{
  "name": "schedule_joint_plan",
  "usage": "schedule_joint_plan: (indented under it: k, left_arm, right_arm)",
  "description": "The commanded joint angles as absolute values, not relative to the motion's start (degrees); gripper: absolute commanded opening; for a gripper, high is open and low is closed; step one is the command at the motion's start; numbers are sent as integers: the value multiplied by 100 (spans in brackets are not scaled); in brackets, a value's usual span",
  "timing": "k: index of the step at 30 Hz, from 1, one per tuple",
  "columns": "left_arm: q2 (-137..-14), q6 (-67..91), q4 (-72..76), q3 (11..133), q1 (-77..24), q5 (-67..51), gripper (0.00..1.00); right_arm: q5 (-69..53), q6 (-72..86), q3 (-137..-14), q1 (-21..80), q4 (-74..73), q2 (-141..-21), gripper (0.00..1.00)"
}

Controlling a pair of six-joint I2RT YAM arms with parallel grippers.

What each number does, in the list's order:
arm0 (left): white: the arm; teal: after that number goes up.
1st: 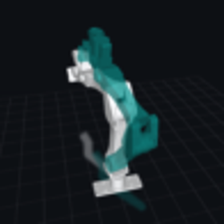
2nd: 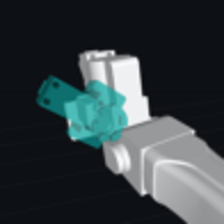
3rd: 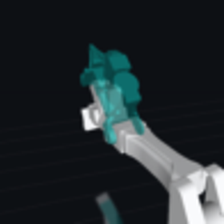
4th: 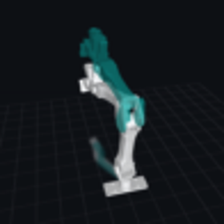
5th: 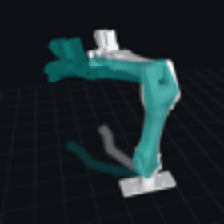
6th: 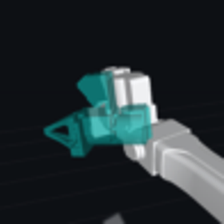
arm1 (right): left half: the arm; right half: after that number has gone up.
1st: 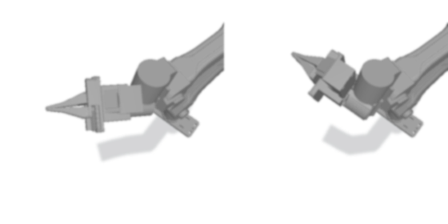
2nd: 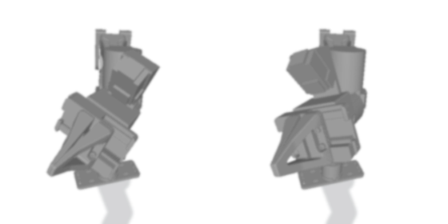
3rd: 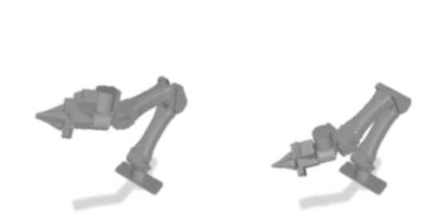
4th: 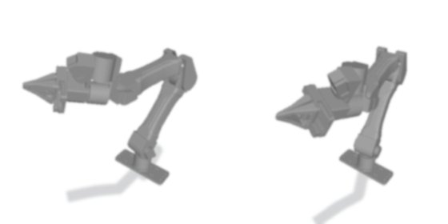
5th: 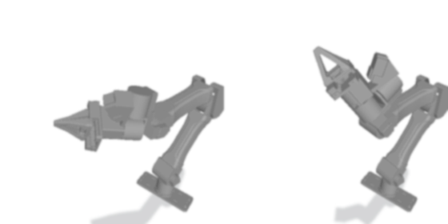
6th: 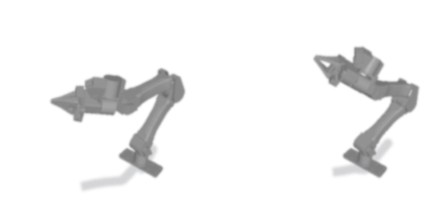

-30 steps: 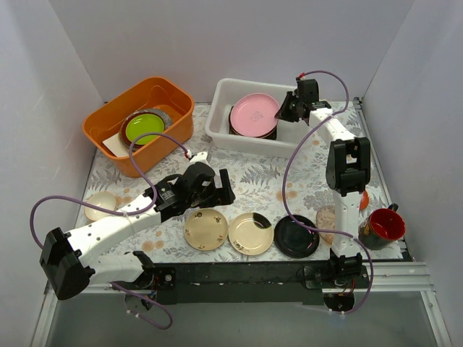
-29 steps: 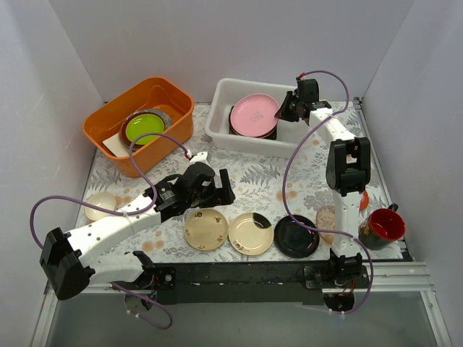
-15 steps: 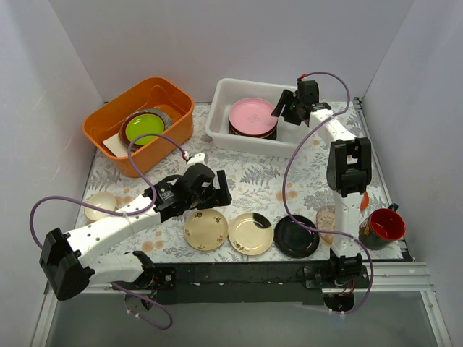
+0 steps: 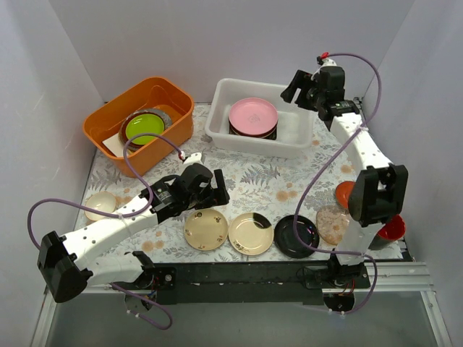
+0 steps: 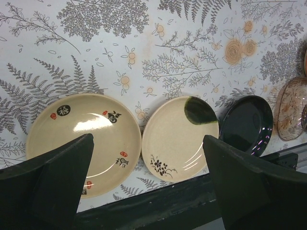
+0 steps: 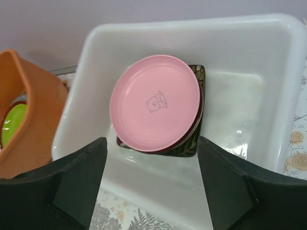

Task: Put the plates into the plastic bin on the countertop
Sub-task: Place the plate in the plastic bin.

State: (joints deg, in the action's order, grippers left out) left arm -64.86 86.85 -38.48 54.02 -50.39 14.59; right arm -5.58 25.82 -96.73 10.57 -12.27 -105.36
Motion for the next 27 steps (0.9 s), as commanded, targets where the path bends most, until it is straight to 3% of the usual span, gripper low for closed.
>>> schedule_joint_plan:
  k: [1, 11, 27]
  left_arm:
    - [-6284, 8736, -3850, 5467, -5062, 1591, 98]
    - [-6284, 8526, -3131, 4992, -5062, 1038, 98]
    - [-6996, 8218, -2233, 4878, -5106, 466, 98]
  right_arm:
    - [-913, 2338, -9326, 1037, -1081, -9705, 83]
    - [-1160, 2347, -7279, 1037, -1001, -7815, 93]
    - [-1450, 2478, -4871, 1037, -1740, -5346, 92]
